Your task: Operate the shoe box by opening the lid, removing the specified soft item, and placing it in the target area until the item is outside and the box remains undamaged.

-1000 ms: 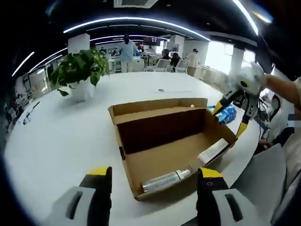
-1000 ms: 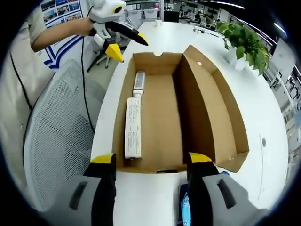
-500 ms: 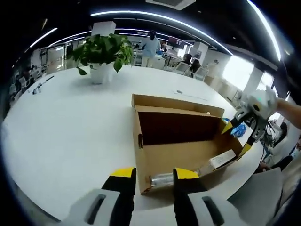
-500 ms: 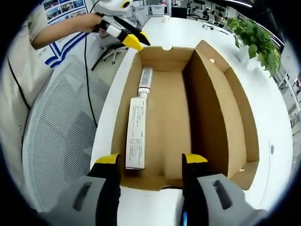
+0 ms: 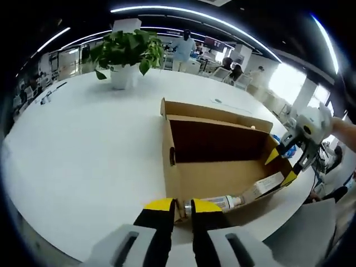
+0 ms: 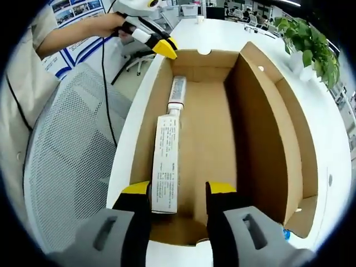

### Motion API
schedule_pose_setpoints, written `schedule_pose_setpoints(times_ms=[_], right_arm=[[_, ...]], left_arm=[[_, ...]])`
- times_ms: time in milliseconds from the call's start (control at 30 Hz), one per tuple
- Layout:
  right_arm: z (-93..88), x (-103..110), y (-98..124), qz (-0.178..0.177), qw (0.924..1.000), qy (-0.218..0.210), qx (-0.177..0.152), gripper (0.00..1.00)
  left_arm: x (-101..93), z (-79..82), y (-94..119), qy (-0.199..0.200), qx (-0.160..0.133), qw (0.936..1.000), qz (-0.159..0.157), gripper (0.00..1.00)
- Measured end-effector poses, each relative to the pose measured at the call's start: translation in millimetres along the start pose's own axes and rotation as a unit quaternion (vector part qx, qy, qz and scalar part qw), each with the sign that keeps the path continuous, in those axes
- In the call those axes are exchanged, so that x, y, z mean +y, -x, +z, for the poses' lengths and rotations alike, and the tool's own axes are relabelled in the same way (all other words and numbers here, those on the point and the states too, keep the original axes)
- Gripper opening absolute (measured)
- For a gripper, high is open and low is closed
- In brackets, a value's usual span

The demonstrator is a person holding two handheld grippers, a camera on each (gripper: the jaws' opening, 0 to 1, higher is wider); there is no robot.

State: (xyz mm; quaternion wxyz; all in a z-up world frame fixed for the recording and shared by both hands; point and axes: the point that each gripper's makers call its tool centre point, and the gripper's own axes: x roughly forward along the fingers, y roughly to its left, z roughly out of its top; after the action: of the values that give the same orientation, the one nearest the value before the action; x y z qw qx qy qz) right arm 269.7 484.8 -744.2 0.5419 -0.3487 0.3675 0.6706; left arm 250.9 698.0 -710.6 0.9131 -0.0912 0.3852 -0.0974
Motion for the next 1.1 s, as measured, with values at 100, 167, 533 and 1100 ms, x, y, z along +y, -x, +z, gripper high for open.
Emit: schedule_pose_setpoints(times_ms=[100, 167, 533, 1100], right_arm=[[0.5, 3, -1, 0.002, 1.0000, 0.003, -0.002, 0.31], [0.8, 7, -2, 0.008, 0.9999, 0.005, -0.005, 0.26], [-2.7, 10, -8, 0.001, 0.9999, 0.015, 0.004, 0.17], [7.7, 0, 9, -0.037, 0.9990, -0.017, -0.021, 0.16]], left_arm=[[1.4, 0.0, 0, 0.005, -0.002, 1.0000, 0.002, 0.09], [2.3, 0.2, 0, 0.004, -0.003, 1.0000, 0.004, 0.07], [4.4, 0.6, -1, 0.023, 0.000, 0.9997, 0.012, 0.07], [4.5, 0.5, -3, 0.013, 0.012, 0.9995, 0.024, 0.06]])
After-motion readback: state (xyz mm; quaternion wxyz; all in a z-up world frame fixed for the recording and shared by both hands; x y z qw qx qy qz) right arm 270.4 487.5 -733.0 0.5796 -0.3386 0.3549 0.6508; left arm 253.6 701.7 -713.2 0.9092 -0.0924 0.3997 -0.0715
